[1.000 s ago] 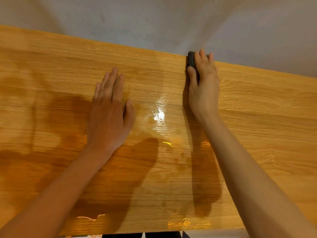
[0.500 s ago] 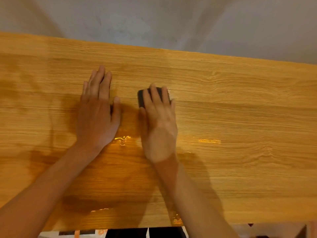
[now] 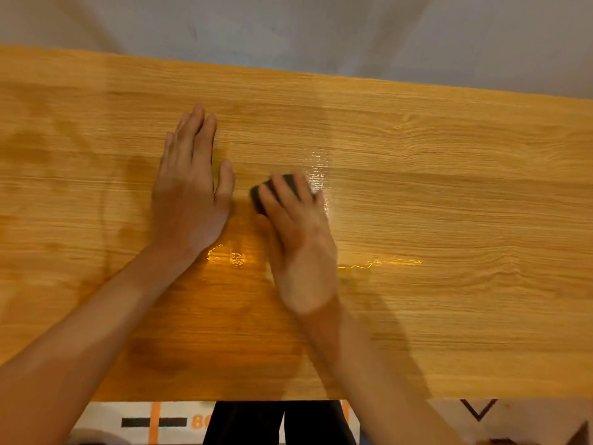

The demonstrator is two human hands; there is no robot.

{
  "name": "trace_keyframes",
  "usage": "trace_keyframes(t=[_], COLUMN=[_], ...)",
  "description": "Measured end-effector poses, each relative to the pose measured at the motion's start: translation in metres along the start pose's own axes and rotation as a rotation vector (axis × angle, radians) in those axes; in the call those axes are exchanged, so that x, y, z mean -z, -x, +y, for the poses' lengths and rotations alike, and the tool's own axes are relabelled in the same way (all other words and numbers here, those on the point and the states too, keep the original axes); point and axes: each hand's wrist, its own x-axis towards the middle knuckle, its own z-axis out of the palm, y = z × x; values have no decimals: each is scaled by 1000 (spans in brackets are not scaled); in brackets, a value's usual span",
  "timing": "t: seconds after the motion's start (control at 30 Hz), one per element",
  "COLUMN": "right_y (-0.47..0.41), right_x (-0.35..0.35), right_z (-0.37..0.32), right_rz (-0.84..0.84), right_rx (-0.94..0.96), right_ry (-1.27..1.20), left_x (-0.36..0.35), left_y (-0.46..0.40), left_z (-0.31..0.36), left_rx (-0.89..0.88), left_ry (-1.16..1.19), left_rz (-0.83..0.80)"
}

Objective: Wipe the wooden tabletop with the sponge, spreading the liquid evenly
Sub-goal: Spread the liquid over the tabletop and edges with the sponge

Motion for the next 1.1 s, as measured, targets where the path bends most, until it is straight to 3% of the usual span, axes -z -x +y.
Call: trace_keyframes(t=[0.1,0.2,0.3,0.47,0.57,0.7,0.8,1.0,1.1], right_y=[7,28,28,1,11,42,46,36,37], right_x=[22,61,55,-8,16,82,83,-2,17], right_z=[23,60,52,-9,15,76,71,-10,9], right_rz=[-68,81,198,-34,-106,66,179,-131,-218], right_rx=[59,-166,-311,20,54,-203,-357,28,84], right_ry=[68,21,5,94,76,65,46,132,153], left_x=[-3,-1,6,26,31,26,21,18,18], left_y=[2,2,11,60,87,98,95,98,100], left_z=[-1,-6,-5,4,7,6,2,-3,0], left_rx=[1,2,-27,28,81,57,42,29,7], left_ry=[19,46,44,32,41,-76,-127,-87,-52], left_rz=[18,-22,-58,-167,-182,-182,-152,-95,-54])
